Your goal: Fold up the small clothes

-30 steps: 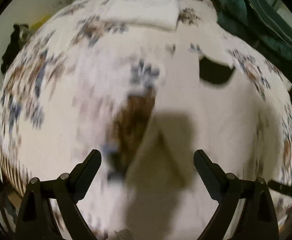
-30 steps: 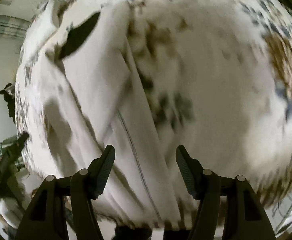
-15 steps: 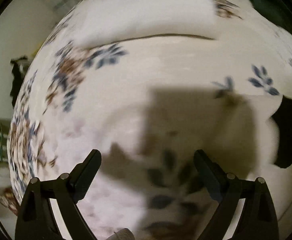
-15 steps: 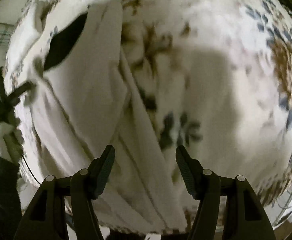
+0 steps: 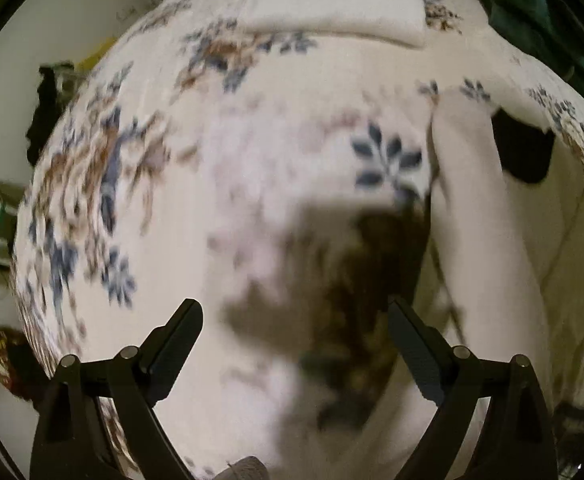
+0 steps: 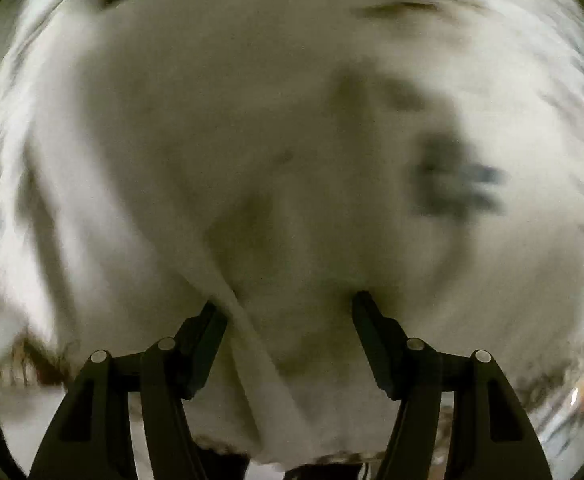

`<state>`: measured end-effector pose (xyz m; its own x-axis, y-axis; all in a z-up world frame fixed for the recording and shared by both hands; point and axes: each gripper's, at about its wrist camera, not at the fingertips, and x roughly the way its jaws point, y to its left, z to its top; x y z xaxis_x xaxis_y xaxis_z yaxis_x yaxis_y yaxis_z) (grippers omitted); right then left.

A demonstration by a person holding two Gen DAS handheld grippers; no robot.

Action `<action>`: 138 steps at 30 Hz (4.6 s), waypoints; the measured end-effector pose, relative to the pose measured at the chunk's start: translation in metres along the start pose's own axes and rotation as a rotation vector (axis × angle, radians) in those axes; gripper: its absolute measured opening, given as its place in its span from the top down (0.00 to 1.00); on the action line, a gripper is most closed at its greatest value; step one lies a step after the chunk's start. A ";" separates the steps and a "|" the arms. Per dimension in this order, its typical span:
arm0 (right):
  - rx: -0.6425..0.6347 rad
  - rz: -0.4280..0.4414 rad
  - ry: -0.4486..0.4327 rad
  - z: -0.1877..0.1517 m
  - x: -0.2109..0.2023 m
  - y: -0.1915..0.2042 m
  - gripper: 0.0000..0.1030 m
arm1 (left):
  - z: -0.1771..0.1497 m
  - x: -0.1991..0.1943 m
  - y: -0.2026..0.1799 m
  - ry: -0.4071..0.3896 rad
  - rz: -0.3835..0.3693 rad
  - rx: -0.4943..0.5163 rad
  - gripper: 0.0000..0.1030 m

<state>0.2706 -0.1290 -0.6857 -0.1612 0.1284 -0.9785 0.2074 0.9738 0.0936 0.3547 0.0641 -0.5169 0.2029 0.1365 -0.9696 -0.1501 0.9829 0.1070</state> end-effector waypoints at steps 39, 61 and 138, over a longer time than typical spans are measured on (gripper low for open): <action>0.382 0.480 0.140 -0.073 -0.079 -0.223 0.94 | -0.155 0.016 0.020 0.379 -0.495 0.018 0.97; 0.351 0.513 -0.211 0.070 -0.201 -0.227 0.41 | 0.062 0.015 0.038 0.046 -0.691 -0.260 0.38; -0.125 0.260 -0.225 0.309 -0.202 -0.093 0.92 | 0.198 0.037 -0.114 -0.035 -0.520 0.317 0.97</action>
<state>0.5819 -0.3036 -0.5538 0.1008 0.3439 -0.9336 0.0914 0.9312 0.3529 0.5711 -0.0185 -0.5209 0.2051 -0.3726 -0.9050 0.2719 0.9100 -0.3130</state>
